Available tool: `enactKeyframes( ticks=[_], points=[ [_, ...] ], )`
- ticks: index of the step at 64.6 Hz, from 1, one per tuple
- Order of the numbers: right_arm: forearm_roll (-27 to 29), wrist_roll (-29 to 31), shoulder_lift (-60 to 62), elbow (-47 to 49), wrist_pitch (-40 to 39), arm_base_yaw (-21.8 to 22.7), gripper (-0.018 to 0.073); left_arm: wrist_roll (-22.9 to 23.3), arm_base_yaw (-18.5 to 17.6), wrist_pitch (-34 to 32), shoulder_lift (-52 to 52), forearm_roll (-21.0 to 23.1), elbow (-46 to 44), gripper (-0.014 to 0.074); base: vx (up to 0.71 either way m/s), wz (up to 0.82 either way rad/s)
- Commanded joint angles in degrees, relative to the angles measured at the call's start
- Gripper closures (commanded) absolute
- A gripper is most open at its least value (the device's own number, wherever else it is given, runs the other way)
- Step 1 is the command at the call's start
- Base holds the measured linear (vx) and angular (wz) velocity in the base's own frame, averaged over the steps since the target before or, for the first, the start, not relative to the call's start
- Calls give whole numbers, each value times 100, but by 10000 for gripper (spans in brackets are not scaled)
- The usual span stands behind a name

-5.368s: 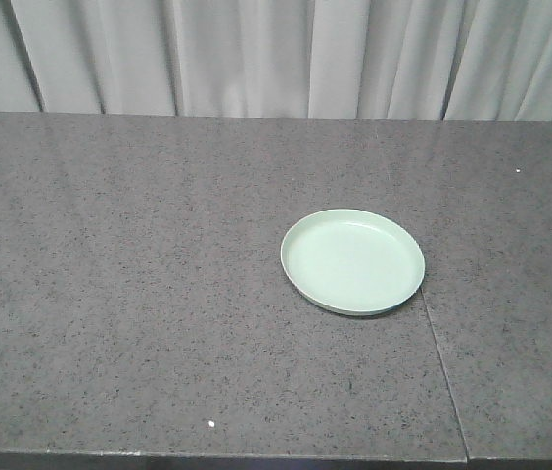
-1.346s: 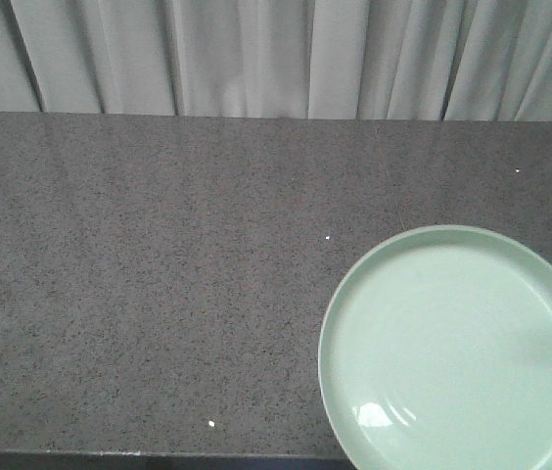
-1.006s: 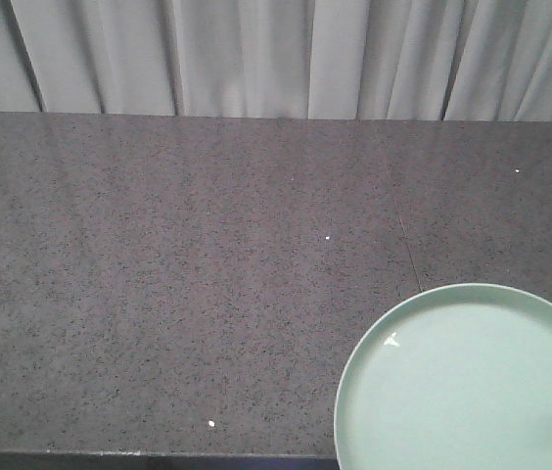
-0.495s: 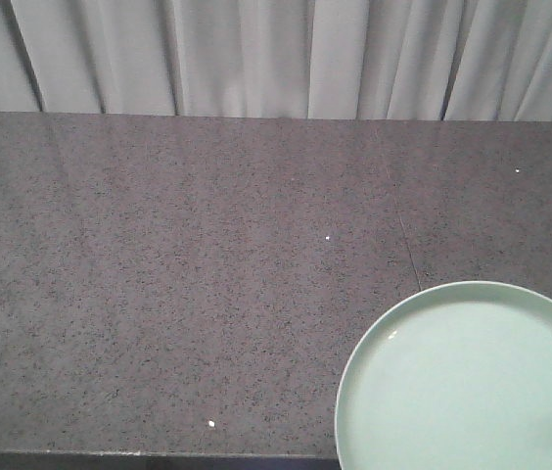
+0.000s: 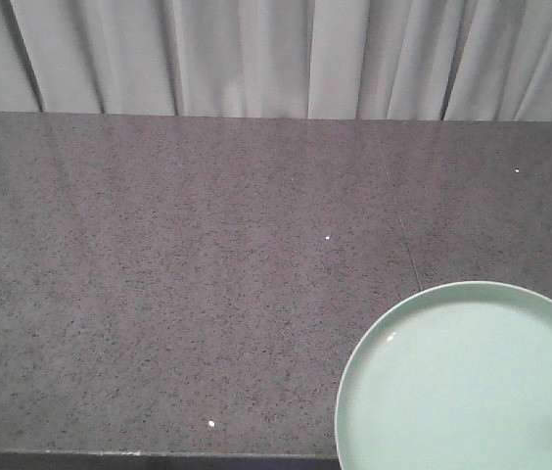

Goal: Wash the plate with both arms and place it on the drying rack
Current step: 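Lift the plate off the counter with the right gripper, then hold the plate in the right gripper while the base turns away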

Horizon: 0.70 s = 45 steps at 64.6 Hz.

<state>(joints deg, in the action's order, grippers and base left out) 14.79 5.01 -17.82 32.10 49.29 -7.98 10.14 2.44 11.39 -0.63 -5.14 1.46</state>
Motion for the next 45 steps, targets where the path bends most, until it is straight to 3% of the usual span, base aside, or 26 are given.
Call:
enactKeyframes(
  ticks=[1,45],
  points=[
    [91,-4,-55,137,-445,20,561,40,9,-448,-88,10,-169,603,0,0],
    [94,-4,-55,137,-445,20,561,40,9,-448,-88,10,-169,603,-2,4]
  ],
)
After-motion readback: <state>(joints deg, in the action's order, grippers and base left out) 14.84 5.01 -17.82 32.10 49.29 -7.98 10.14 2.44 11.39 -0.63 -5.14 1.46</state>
